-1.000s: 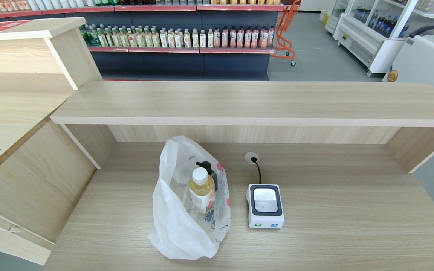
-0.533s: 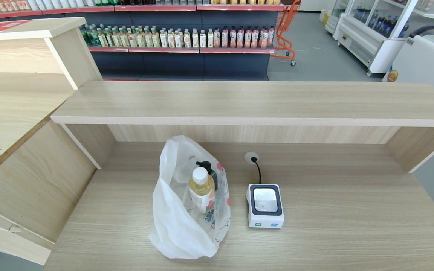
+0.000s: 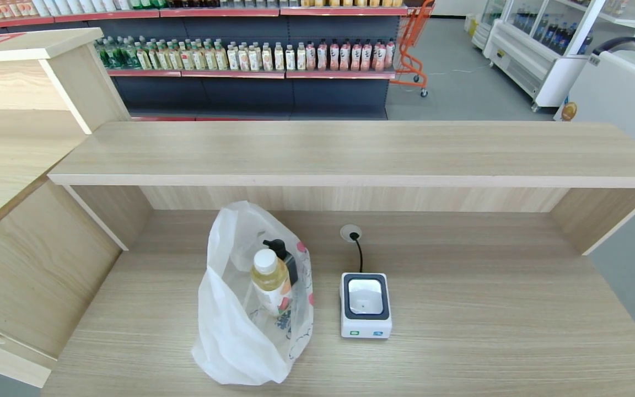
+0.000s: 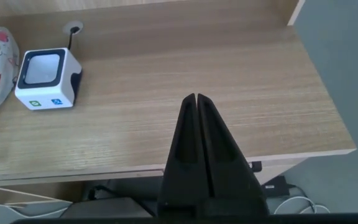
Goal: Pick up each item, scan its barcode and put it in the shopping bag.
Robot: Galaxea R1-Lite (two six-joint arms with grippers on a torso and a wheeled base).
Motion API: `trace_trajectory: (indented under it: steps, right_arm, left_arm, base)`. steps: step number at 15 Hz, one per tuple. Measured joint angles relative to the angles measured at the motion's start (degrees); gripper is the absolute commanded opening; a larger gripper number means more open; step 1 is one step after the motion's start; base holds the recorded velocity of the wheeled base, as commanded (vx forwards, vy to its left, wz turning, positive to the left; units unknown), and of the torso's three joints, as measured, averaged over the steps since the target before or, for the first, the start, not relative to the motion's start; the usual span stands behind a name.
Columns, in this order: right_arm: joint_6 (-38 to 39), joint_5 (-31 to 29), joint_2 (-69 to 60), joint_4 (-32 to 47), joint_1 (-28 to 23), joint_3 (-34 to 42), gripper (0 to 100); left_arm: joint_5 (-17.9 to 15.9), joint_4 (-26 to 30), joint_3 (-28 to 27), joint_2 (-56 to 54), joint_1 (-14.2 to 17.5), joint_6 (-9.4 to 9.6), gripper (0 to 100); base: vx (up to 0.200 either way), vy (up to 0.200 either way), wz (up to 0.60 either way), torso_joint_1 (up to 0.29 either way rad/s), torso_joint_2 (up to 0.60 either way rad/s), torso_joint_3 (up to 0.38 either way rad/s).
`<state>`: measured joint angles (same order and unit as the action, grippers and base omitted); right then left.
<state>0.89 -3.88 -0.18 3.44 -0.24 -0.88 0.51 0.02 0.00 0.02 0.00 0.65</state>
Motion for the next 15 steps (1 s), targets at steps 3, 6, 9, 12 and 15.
trace_trajectory:
  steps: [3, 6, 9, 12, 15]
  right_arm:
    - [0.0, 0.0, 0.0, 0.0, 0.0, 0.0, 0]
    - [0.0, 0.0, 0.0, 0.0, 0.0, 0.0, 0]
    - [0.0, 0.0, 0.1, 0.0, 0.0, 0.0, 0]
    - [0.0, 0.0, 0.1, 0.0, 0.0, 0.0, 0]
    - [0.0, 0.0, 0.1, 0.0, 0.0, 0.0, 0]
  left_arm:
    - [0.0, 0.0, 0.0, 0.0, 0.0, -0.16, 100]
    - [0.0, 0.0, 0.0, 0.0, -0.1, -0.18, 100]
    - [0.0, 0.0, 0.0, 0.0, -0.1, -0.21, 100]
    - [0.0, 0.0, 0.0, 0.0, -0.1, -0.21, 100]
    - [0.0, 0.0, 0.0, 0.0, -0.1, -0.21, 100]
  base:
    - [0.0, -0.067, 0.0, 0.001, 0.0, 0.001]
    - [0.0, 0.0, 0.0, 0.0, 0.0, 0.0]
    - [0.0, 0.0, 0.0, 0.0, 0.0, 0.0]
    - [0.0, 0.0, 0.0, 0.0, 0.0, 0.0]
    - [0.0, 0.0, 0.0, 0.0, 0.0, 0.0]
